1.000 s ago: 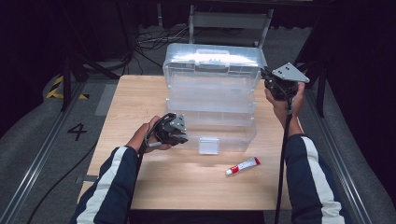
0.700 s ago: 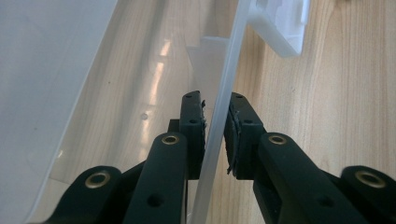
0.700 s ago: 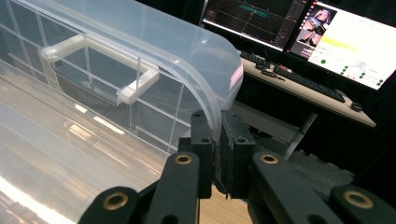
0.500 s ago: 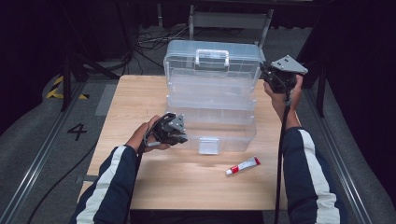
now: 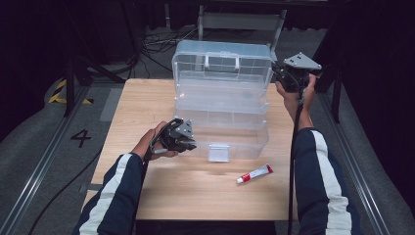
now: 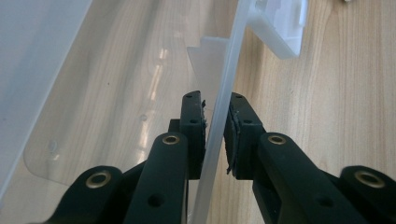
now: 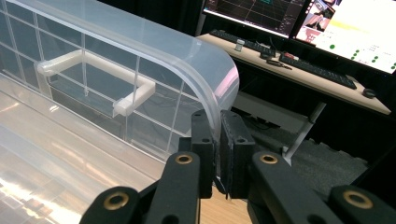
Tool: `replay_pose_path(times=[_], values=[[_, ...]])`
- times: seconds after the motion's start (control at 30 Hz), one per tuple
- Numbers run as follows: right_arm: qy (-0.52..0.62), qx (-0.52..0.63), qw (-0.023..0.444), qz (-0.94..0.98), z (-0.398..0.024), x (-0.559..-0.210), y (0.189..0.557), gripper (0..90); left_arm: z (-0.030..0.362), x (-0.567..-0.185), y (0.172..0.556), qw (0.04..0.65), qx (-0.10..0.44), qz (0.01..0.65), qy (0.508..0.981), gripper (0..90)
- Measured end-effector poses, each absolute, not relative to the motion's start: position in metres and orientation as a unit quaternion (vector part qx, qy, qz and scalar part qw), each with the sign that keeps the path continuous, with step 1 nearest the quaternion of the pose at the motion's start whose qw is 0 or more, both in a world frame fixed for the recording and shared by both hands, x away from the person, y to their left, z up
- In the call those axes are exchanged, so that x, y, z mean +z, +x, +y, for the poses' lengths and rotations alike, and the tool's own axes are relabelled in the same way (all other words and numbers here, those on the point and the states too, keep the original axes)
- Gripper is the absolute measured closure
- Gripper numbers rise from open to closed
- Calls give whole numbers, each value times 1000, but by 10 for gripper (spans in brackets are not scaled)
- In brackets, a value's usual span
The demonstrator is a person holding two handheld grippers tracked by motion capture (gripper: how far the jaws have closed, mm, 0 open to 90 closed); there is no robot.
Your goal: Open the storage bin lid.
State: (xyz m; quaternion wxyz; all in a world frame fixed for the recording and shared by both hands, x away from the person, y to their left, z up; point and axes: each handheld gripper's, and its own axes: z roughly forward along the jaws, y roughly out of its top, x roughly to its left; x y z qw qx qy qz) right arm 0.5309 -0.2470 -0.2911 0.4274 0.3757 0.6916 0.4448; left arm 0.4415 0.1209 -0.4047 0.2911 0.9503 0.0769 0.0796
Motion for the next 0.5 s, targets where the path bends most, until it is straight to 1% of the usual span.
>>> replay_pose_path(times=[0.37, 0.5], values=[[382, 443, 412, 698, -248, -289, 547, 850, 122, -405, 441, 292, 80, 79, 950, 795], [389, 442, 407, 699, -248, -288, 552, 848, 123, -406, 441, 301, 80, 80, 947, 793]])
